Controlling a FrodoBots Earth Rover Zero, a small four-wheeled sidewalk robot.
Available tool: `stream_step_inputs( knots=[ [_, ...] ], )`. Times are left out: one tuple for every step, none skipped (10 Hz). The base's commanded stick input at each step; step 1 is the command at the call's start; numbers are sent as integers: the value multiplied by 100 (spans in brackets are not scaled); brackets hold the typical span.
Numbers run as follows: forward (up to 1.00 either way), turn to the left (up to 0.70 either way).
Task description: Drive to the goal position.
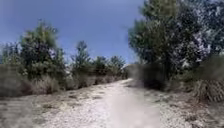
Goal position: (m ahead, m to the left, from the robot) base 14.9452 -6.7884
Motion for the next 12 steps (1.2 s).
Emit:
stream_step_inputs(
  knots=[
    [30, 0],
    [30, 0],
    [30, 0],
    [30, 0],
    [30, 0],
    [30, 0],
    [30, 0],
    [30, 0],
    [30, 0],
    [30, 0],
    [30, 0],
    [30, 0]
  ],
)
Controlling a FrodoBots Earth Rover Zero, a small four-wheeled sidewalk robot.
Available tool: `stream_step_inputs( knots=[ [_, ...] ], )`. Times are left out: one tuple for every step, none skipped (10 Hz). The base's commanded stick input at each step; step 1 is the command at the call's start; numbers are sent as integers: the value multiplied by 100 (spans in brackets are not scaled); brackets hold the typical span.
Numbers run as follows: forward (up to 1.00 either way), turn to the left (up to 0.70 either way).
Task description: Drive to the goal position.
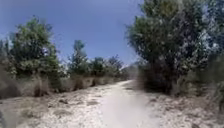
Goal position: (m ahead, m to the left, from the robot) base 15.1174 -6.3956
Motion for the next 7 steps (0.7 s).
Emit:
stream_step_inputs(
  knots=[
    [30, 0],
    [30, 0],
    [30, 0],
    [30, 0],
    [30, 0],
    [30, 0],
    [30, 0]
  ],
)
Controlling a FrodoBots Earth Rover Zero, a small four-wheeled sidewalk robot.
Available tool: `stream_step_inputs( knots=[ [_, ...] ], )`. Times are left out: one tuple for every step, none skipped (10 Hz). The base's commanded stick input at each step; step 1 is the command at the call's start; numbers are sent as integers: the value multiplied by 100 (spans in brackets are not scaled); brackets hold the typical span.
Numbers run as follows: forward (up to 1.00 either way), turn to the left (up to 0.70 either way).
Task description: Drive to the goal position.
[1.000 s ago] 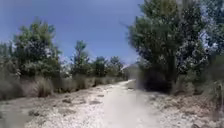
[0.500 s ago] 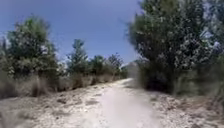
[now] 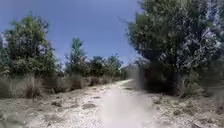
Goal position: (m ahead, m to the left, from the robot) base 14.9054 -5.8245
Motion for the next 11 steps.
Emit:
stream_step_inputs(
  knots=[
    [30, 0],
    [30, 0],
    [30, 0],
    [30, 0],
    [30, 0],
    [30, 0],
    [30, 0],
    [30, 0],
    [30, 0],
    [30, 0],
    [30, 0]
  ],
)
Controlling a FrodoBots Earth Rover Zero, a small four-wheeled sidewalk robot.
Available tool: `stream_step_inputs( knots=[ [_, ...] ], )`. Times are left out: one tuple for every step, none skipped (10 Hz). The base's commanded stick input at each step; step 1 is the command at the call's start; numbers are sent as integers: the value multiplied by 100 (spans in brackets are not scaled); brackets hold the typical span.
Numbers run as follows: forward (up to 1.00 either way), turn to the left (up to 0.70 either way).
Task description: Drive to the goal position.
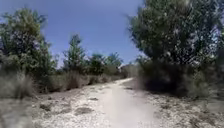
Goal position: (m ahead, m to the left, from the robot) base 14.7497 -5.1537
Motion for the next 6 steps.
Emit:
stream_step_inputs(
  knots=[
    [30, 0],
    [30, 0],
    [30, 0],
    [30, 0],
    [30, 0],
    [30, 0]
  ],
)
